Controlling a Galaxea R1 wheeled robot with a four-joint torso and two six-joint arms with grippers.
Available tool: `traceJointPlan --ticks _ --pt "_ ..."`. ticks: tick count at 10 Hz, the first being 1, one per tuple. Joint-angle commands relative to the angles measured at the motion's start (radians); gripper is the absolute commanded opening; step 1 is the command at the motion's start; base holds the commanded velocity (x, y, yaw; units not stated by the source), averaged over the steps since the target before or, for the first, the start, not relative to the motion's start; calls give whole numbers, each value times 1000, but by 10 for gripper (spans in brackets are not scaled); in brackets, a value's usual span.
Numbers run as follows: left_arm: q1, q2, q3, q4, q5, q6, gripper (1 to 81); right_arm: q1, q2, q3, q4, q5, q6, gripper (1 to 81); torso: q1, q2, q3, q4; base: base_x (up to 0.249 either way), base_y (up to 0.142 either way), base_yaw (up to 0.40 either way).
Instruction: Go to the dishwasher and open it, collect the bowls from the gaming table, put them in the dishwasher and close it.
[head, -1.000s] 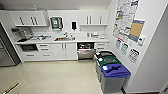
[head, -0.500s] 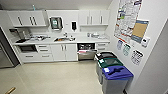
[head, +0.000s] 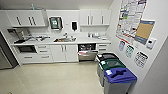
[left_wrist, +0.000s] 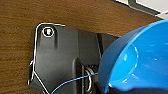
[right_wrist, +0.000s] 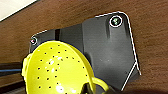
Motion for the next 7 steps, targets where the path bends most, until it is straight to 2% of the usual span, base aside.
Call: traceJointPlan --ticks 1,7 --pt "-41 -26 10 -4 20 0 10 43 -21 3 -11 -36 -2 10 0 0 0 0 137 0 0" --pt "-41 -26 10 -4 20 0 10 40 -24 3 -10 -35 -2 10 0 0 0 0 137 0 0"
